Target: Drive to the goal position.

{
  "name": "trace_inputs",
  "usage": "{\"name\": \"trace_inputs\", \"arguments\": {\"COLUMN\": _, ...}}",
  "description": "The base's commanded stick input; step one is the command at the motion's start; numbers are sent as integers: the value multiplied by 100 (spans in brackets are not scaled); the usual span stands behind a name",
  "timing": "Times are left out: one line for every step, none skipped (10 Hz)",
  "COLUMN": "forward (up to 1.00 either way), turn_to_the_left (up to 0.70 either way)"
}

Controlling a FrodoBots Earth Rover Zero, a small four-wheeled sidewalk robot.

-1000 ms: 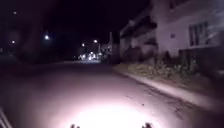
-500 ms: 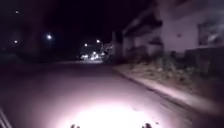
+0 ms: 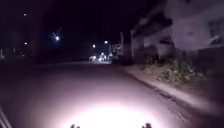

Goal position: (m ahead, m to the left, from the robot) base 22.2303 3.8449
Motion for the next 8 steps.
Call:
{"name": "trace_inputs", "arguments": {"forward": 70, "turn_to_the_left": 0}}
{"name": "trace_inputs", "arguments": {"forward": 70, "turn_to_the_left": 0}}
{"name": "trace_inputs", "arguments": {"forward": 70, "turn_to_the_left": 0}}
{"name": "trace_inputs", "arguments": {"forward": 70, "turn_to_the_left": 0}}
{"name": "trace_inputs", "arguments": {"forward": 70, "turn_to_the_left": 0}}
{"name": "trace_inputs", "arguments": {"forward": 70, "turn_to_the_left": 0}}
{"name": "trace_inputs", "arguments": {"forward": 70, "turn_to_the_left": 0}}
{"name": "trace_inputs", "arguments": {"forward": 70, "turn_to_the_left": 21}}
